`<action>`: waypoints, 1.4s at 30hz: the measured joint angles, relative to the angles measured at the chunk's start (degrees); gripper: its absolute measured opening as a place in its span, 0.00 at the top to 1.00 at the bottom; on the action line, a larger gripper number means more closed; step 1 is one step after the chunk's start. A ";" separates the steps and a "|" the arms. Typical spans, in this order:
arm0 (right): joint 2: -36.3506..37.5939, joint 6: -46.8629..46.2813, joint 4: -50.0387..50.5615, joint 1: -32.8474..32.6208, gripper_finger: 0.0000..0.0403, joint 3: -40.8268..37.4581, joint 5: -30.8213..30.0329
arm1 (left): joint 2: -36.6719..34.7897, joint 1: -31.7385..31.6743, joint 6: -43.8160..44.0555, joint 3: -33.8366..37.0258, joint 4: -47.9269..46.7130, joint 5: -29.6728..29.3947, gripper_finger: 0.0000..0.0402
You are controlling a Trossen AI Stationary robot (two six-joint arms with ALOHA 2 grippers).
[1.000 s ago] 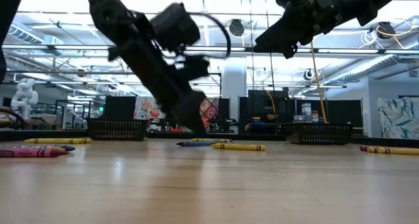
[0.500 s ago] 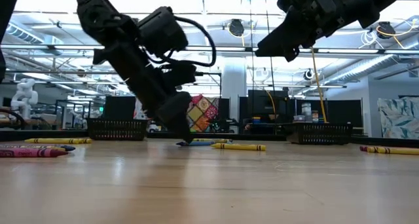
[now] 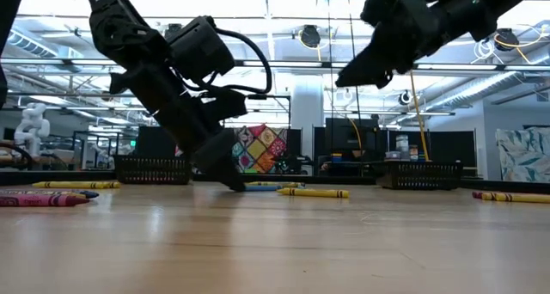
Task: Sort crayons
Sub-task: Put the blue crayon into the top right black bin
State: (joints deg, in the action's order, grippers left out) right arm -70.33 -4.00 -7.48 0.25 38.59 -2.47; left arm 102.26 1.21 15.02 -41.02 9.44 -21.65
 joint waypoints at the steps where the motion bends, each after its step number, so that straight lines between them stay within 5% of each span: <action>1: -1.00 0.34 0.06 0.00 0.67 0.00 -1.46 | 0.02 0.00 -0.60 0.05 0.23 0.11 0.85; 5: -6.28 3.37 0.52 0.04 0.67 0.00 -6.68 | 0.04 -0.04 -2.30 0.09 0.40 -0.32 0.98; 19: -18.67 6.83 -14.91 1.33 0.62 1.81 -4.76 | -12.67 5.21 -2.33 0.28 -10.91 -3.38 1.00; 31: -25.93 8.65 -17.77 1.28 0.49 6.21 -0.33 | -13.49 8.28 4.33 0.20 -11.04 -6.36 1.00; 35: -27.20 5.46 -18.89 1.14 0.48 6.21 -0.29 | -12.60 7.72 5.53 0.20 -11.76 -6.44 0.92; 42: -27.21 5.10 -18.93 1.16 0.48 6.21 -0.36 | -7.47 7.76 7.36 0.20 -9.70 -7.41 0.62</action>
State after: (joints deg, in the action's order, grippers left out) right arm -97.54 1.10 -26.41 1.41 44.80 -2.83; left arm 94.79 8.97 22.38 -40.82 -0.26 -29.06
